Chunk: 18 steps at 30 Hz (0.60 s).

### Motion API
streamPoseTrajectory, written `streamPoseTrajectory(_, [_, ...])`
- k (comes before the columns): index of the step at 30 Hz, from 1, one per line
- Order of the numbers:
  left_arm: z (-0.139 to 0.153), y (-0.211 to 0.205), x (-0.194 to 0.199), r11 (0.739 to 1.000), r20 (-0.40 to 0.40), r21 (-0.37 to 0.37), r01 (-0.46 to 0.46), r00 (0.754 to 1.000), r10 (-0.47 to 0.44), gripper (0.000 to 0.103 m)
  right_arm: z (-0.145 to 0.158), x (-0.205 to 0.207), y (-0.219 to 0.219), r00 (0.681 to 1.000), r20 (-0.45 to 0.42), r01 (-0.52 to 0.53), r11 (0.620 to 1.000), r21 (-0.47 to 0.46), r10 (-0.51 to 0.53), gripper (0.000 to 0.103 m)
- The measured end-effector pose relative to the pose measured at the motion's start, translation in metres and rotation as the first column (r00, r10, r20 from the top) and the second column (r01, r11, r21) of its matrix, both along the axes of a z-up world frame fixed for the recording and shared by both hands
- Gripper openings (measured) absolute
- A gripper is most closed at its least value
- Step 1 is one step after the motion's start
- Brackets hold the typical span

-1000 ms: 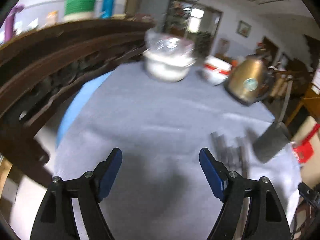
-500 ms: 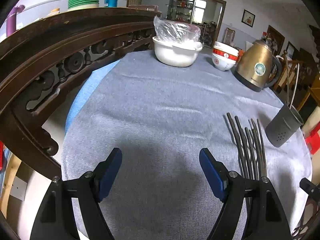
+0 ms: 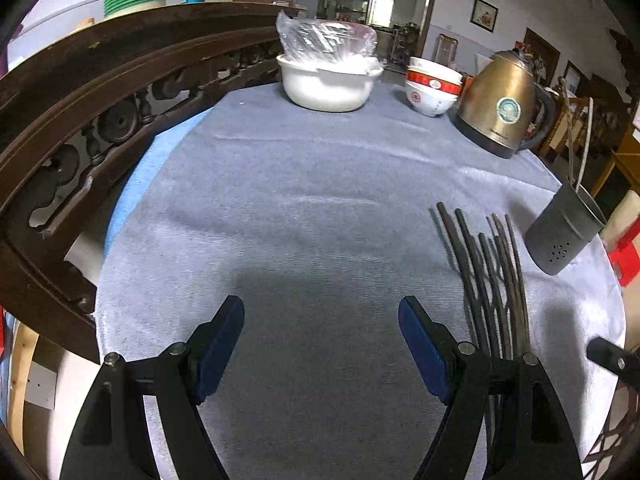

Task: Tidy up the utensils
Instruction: 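Move both open grippers back over the remaining chopsticks, then grasp a chopstick with the right gripper while the left gripper grasps another chopstick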

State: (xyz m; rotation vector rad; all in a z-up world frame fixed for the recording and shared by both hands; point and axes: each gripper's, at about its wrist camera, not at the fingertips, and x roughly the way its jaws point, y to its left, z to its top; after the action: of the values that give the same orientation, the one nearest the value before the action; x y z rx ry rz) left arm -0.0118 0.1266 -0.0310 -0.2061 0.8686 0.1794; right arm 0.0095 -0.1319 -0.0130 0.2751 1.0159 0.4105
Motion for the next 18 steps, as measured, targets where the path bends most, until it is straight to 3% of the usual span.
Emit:
streamPoseTrajectory(5, [-0.006, -0.005, 0.004, 0.998, -0.056, -0.011, 0.06, 0.997, -0.061, 0.08, -0.008, 0.03, 0.023, 0.997, -0.071, -0.023, 0.999, -0.027, 0.021, 0.041])
streamPoseTrajectory(11, [-0.007, -0.007, 0.002, 0.996, -0.049, -0.04, 0.082, 0.995, -0.084, 0.08, -0.021, 0.054, 0.042, 0.991, -0.132, -0.017, 1.0, -0.021, 0.014, 0.036])
streamPoseTrajectory(18, [-0.011, -0.008, 0.003, 0.992, -0.061, -0.069, 0.108, 0.992, -0.113, 0.08, -0.039, 0.066, 0.049, 0.981, -0.195, -0.004, 1.0, -0.021, 0.0, 0.018])
